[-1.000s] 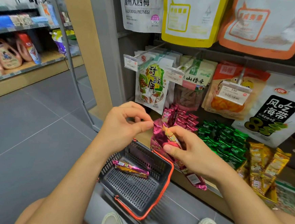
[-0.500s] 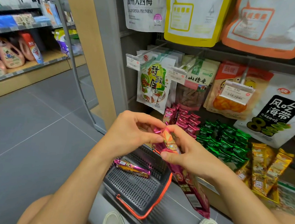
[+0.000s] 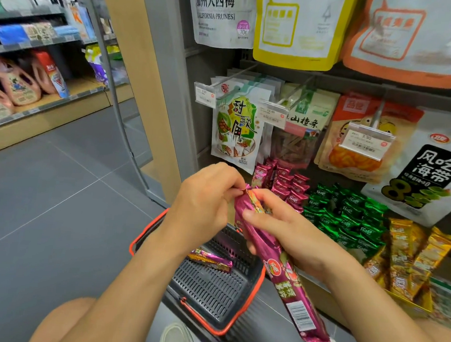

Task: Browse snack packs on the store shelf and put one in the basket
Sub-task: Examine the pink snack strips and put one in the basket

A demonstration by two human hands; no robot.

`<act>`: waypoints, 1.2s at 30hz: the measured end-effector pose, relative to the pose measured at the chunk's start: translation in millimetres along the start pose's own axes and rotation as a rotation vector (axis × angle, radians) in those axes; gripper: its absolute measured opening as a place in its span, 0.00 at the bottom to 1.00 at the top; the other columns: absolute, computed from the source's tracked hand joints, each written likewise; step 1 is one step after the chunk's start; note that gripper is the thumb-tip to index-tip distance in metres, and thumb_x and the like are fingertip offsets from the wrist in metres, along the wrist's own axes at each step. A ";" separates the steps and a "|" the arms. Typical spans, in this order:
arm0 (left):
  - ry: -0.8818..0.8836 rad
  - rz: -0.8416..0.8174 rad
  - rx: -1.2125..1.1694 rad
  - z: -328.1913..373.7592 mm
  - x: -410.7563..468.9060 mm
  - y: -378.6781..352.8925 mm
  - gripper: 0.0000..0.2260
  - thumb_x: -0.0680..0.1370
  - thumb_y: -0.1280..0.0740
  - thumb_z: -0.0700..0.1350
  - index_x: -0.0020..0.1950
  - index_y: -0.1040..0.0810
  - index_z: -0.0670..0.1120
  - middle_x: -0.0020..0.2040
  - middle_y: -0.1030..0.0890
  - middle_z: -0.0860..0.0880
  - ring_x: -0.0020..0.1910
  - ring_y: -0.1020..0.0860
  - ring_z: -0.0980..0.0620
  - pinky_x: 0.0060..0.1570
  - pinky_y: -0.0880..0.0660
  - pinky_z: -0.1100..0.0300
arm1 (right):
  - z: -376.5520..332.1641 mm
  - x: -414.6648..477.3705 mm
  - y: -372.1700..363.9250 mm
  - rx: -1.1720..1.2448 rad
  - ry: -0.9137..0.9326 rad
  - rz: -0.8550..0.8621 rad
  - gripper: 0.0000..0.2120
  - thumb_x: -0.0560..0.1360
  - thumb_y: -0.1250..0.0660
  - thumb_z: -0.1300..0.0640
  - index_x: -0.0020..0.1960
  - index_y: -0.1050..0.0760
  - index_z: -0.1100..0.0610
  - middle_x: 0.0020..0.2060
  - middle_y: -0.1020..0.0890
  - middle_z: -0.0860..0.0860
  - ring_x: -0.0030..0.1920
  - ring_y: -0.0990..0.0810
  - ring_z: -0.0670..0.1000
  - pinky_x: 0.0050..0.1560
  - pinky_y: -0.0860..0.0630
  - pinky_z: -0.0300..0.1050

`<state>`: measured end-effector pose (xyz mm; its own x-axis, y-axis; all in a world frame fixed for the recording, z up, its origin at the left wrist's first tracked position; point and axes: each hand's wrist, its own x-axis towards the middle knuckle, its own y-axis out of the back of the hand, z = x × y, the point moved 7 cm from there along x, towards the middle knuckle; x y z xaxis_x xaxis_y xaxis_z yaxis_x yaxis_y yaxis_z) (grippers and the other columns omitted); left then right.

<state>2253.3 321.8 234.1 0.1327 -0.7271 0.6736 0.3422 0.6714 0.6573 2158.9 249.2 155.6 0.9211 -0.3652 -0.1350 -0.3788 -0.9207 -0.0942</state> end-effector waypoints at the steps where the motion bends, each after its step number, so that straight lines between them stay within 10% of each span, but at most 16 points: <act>1: -0.029 0.033 0.025 2.2 -1.0 0.2 0.05 0.73 0.36 0.30 0.43 0.22 0.37 0.40 0.22 0.45 0.39 0.25 0.48 0.39 0.27 0.54 | -1.0 0.3 -0.5 0.015 0.016 0.011 0.20 0.69 0.29 0.39 0.58 0.26 0.42 0.38 0.17 0.51 0.36 0.19 0.52 0.37 0.23 0.45; 6: -0.031 0.126 -0.023 2.1 -0.6 2.8 0.08 0.72 0.34 0.28 0.45 0.18 0.38 0.42 0.19 0.46 0.42 0.21 0.51 0.44 0.24 0.62 | -8.9 0.7 1.4 -0.041 0.155 0.134 0.14 0.72 0.29 0.44 0.56 0.25 0.42 0.39 0.17 0.53 0.37 0.19 0.54 0.40 0.21 0.49; 11: 0.526 -0.094 -0.656 -35.1 -5.4 -9.3 0.12 0.72 0.29 0.31 0.45 0.15 0.48 0.43 0.14 0.50 0.44 0.17 0.55 0.47 0.23 0.64 | -20.0 -7.6 12.2 -0.576 0.330 0.420 0.19 0.71 0.26 0.48 0.56 0.31 0.38 0.46 0.19 0.36 0.44 0.20 0.39 0.44 0.26 0.34; 18: 0.610 -0.121 -0.737 -36.3 -6.2 -12.4 0.09 0.69 0.24 0.34 0.43 0.15 0.47 0.39 0.15 0.49 0.40 0.18 0.51 0.42 0.19 0.61 | -20.7 -9.1 9.9 -0.845 0.320 0.542 0.27 0.65 0.26 0.41 0.57 0.38 0.38 0.42 0.20 0.40 0.39 0.20 0.40 0.37 0.25 0.40; 26: 0.653 -0.052 -0.911 -46.3 -9.4 -13.0 0.17 0.71 0.32 0.26 0.46 0.15 0.48 0.41 0.15 0.47 0.41 0.18 0.51 0.44 0.22 0.59 | -8.4 3.8 -4.2 -0.522 0.238 0.225 0.15 0.72 0.38 0.36 0.58 0.30 0.36 0.48 0.19 0.47 0.47 0.20 0.47 0.53 0.23 0.53; 36: 0.519 -0.107 -0.889 -36.6 -4.2 -16.3 0.08 0.65 0.26 0.41 0.40 0.15 0.39 0.36 0.19 0.55 0.38 0.22 0.60 0.40 0.27 0.68 | -21.2 -8.4 5.0 -0.937 0.346 0.492 0.15 0.72 0.33 0.42 0.57 0.30 0.39 0.34 0.21 0.41 0.33 0.23 0.43 0.34 0.27 0.44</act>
<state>2281.2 308.7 208.2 0.3736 -0.8905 0.2596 0.9114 0.4045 0.0759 2151.1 244.8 177.2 0.7195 -0.6034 0.3437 -0.6269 -0.3515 0.6953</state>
